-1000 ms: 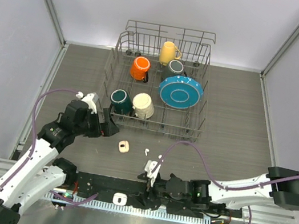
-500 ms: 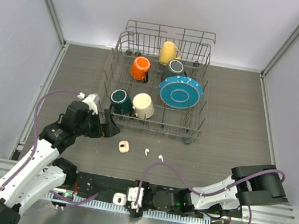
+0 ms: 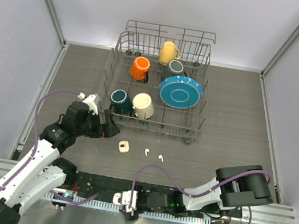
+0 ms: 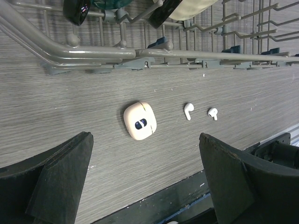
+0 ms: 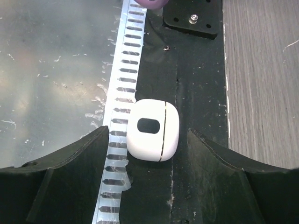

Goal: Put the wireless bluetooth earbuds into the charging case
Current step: Pick up the charging case at the center of the board.

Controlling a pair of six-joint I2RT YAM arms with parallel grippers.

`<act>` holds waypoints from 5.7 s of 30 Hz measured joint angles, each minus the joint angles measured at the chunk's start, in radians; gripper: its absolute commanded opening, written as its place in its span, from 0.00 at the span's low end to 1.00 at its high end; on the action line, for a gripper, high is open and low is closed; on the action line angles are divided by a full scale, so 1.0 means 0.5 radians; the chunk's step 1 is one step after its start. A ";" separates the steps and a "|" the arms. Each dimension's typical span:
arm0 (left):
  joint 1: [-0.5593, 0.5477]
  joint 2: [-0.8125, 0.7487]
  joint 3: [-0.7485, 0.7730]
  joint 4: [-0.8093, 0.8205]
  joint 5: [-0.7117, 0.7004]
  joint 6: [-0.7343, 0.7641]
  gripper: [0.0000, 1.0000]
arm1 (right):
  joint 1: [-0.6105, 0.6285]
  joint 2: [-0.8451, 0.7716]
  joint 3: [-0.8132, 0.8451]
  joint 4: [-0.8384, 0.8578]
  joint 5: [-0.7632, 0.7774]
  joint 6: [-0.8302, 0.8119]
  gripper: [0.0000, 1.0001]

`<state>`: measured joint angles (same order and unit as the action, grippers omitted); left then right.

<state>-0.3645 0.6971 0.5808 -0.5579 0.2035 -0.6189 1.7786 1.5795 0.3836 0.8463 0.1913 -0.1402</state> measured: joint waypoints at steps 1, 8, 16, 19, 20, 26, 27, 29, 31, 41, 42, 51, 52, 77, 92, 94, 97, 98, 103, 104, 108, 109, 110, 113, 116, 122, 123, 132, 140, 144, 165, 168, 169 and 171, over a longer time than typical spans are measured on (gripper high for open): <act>0.001 0.000 0.000 0.000 0.000 0.000 1.00 | 0.000 0.011 -0.001 0.002 -0.009 0.008 0.73; 0.001 -0.051 -0.008 0.010 0.013 -0.005 1.00 | -0.026 0.059 -0.001 0.094 -0.047 0.047 0.70; 0.001 -0.156 -0.068 0.056 0.013 -0.019 1.00 | -0.125 0.119 -0.024 0.178 -0.121 0.136 0.70; 0.001 -0.155 -0.071 0.061 0.013 -0.020 1.00 | -0.146 0.128 -0.031 0.179 -0.148 0.144 0.69; 0.001 -0.155 -0.071 0.061 0.013 -0.020 1.00 | -0.146 0.130 -0.031 0.179 -0.159 0.145 0.69; 0.001 -0.152 -0.072 0.060 -0.006 -0.021 1.00 | -0.146 0.155 -0.031 0.175 -0.223 0.158 0.64; 0.001 -0.149 -0.072 0.060 -0.019 -0.023 1.00 | -0.146 0.159 -0.031 0.172 -0.230 0.165 0.64; 0.001 -0.139 -0.072 0.056 -0.043 -0.039 1.00 | -0.146 0.174 -0.031 0.174 -0.232 0.172 0.63; 0.001 -0.139 -0.072 0.052 -0.057 -0.057 1.00 | -0.146 0.185 -0.031 0.175 -0.232 0.179 0.61; 0.001 -0.346 -0.164 0.075 -0.118 -0.201 1.00 | -0.147 0.201 -0.024 0.187 -0.214 0.190 0.29; 0.001 -0.363 -0.171 0.076 -0.121 -0.216 1.00 | -0.147 0.201 -0.024 0.189 -0.213 0.190 0.23; 0.001 -0.407 -0.217 0.169 -0.069 -0.344 1.00 | -0.147 -0.014 -0.015 -0.053 -0.060 0.098 0.01; 0.001 -0.407 -0.220 0.192 -0.053 -0.366 1.00 | -0.147 -0.097 -0.014 -0.110 -0.015 0.069 0.01; -0.174 0.188 -0.166 1.227 1.041 -0.500 1.00 | -0.179 -1.476 0.034 -1.072 1.143 -0.557 0.01; -0.752 0.447 0.016 1.372 0.976 -0.179 0.87 | -0.311 -1.654 0.169 -1.130 0.931 -0.546 0.01; -0.755 0.448 0.016 1.402 0.977 -0.158 0.83 | -0.314 -1.654 0.175 -1.148 0.904 -0.533 0.01; -0.758 0.455 0.016 1.452 0.979 -0.158 0.72 | -0.315 -1.650 0.179 -1.167 0.870 -0.520 0.01; -0.758 0.463 0.016 1.477 0.983 -0.160 0.69 | -0.315 -1.643 0.180 -1.167 0.867 -0.513 0.01; -0.759 0.501 0.016 1.553 1.051 -0.178 0.55 | -0.315 -1.608 0.182 -1.170 0.871 -0.508 0.01; -0.759 0.507 0.016 1.563 1.066 -0.184 0.55 | -0.315 -1.600 0.182 -1.164 0.879 -0.516 0.01; -0.759 0.519 0.017 1.572 1.112 -0.217 0.54 | -0.316 -1.553 0.182 -1.093 0.929 -0.555 0.01; -0.759 0.519 0.017 1.570 1.119 -0.220 0.56 | -0.317 -1.541 0.181 -1.067 0.938 -0.565 0.01; -0.759 0.519 0.017 1.569 1.125 -0.221 0.57 | -0.321 -1.532 0.179 -1.044 0.948 -0.575 0.01; -0.761 0.518 0.019 1.547 1.141 -0.224 0.58 | -0.334 -1.521 0.173 -0.983 0.970 -0.599 0.01; -0.761 0.515 0.020 1.527 1.154 -0.226 0.57 | -0.352 -1.521 0.164 -0.939 0.976 -0.610 0.01; -0.761 0.513 0.020 1.543 1.160 -0.253 0.43 | -0.359 -1.521 0.162 -0.918 0.974 -0.613 0.01; -0.762 0.513 0.020 1.558 1.160 -0.267 0.38 | -0.359 -1.521 0.162 -0.917 0.974 -0.613 0.01; -0.763 0.535 0.020 1.689 1.136 -0.397 0.25 | -0.368 -1.522 0.156 -0.892 0.983 -0.627 0.01; -0.764 0.558 0.020 1.692 1.141 -0.417 0.00 | -0.368 -1.523 0.140 -0.883 1.003 -0.633 0.49; -0.775 0.520 0.017 1.695 1.083 -0.352 0.00 | -0.367 -1.524 0.137 -0.852 1.070 -0.548 0.77; -0.776 -0.346 -0.381 1.865 0.259 0.705 0.00 | -1.414 -1.529 1.056 -2.144 0.336 1.920 0.86; -0.776 -0.335 -0.423 1.943 0.267 0.731 0.00 | -1.633 -1.374 1.021 -2.052 -0.153 2.192 0.86; -0.776 -0.329 -0.427 1.955 0.268 0.732 0.00 | -1.669 -1.339 0.980 -1.984 -0.264 2.272 0.86; -0.776 -0.317 -0.429 1.996 0.271 0.730 0.00 | -1.721 -1.288 0.845 -1.801 -0.490 2.459 0.86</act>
<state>-0.7525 0.5388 0.3664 0.4400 0.3389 -0.2539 0.9180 0.9356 0.8062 -0.0540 -0.0536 1.0893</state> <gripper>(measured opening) 0.329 0.864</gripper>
